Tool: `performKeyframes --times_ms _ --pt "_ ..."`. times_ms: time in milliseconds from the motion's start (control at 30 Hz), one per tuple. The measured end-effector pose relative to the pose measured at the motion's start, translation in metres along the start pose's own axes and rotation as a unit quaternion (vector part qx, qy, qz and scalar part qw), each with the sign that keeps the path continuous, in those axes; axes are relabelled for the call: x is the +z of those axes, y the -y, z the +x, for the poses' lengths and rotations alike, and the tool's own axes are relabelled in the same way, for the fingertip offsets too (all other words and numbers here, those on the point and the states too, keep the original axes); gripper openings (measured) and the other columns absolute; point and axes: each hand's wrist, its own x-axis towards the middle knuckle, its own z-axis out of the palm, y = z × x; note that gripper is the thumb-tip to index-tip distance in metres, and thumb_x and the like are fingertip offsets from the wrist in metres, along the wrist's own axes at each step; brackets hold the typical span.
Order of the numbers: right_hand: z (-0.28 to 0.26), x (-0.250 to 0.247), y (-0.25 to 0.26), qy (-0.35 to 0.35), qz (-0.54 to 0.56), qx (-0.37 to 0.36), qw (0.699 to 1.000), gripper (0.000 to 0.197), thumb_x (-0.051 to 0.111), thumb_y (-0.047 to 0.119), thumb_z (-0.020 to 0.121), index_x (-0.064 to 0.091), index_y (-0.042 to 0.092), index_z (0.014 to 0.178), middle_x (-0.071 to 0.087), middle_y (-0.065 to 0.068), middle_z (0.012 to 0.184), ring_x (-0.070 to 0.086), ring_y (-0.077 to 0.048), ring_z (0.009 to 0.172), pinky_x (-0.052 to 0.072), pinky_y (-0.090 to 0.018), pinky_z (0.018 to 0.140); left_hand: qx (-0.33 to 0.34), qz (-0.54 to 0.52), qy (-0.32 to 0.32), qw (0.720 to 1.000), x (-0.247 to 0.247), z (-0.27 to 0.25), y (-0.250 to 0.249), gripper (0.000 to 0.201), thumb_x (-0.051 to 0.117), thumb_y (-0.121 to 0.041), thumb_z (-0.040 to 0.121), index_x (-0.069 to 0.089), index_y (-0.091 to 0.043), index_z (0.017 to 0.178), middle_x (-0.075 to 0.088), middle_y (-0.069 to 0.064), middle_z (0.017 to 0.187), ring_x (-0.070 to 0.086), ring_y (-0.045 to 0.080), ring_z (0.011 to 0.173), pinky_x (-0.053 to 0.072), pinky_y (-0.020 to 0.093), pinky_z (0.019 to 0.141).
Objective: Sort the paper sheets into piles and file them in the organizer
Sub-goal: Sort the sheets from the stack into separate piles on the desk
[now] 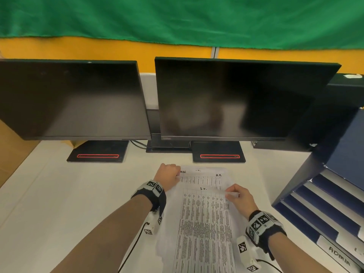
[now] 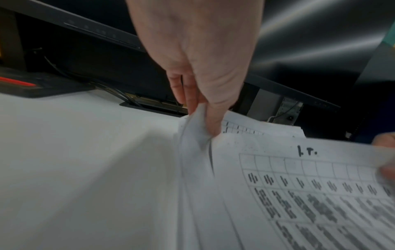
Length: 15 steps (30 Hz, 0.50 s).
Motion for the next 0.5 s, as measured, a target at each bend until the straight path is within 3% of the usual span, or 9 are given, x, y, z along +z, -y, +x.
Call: performKeyframes --times_ms 167,300,400,500 --pt "0.001 -0.005 -0.002 -0.015 -0.003 -0.007 1.0 0.016 0.064 0.006 0.081 0.063 0.02 0.073 0.066 0.002 0.081 0.057 -0.014 0.079 0.04 -0.023 0.066 0.048 0.061 -0.018 0.997 -0.002 -0.004 0.002 0.028 0.037 -0.027 0.101 0.06 -0.015 0.108 0.064 0.005 0.101 0.056 0.022 0.092 0.034 0.032 0.094" --pt "0.004 -0.004 -0.001 -0.025 -0.004 -0.004 1.0 0.013 0.064 0.009 0.081 0.062 0.021 0.075 0.067 0.001 0.083 0.06 -0.02 0.083 0.042 -0.029 0.073 0.077 0.116 0.002 0.99 -0.003 -0.006 0.005 0.025 0.042 -0.028 0.1 0.062 -0.02 0.114 0.066 0.002 0.102 0.06 0.022 0.092 0.037 0.033 0.094" --pt "0.005 -0.002 0.0 -0.025 -0.002 -0.002 1.0 0.017 0.064 0.011 0.082 0.062 0.025 0.074 0.062 -0.001 0.089 0.056 -0.021 0.088 0.041 -0.03 0.078 0.082 0.065 -0.007 0.994 0.0 -0.008 0.008 0.031 0.045 -0.026 0.098 0.057 -0.027 0.127 0.054 0.006 0.132 0.052 0.026 0.116 0.032 0.038 0.104" --pt "0.007 0.0 -0.001 -0.047 -0.029 -0.012 0.998 0.017 0.068 0.012 0.08 0.064 0.028 0.077 0.047 0.0 0.11 0.043 -0.019 0.107 0.031 -0.036 0.103 0.096 -0.005 -0.051 0.994 0.0 -0.013 0.006 0.035 0.048 -0.029 0.097 0.054 -0.033 0.131 0.032 0.004 0.152 0.032 0.027 0.136 0.02 0.04 0.114"
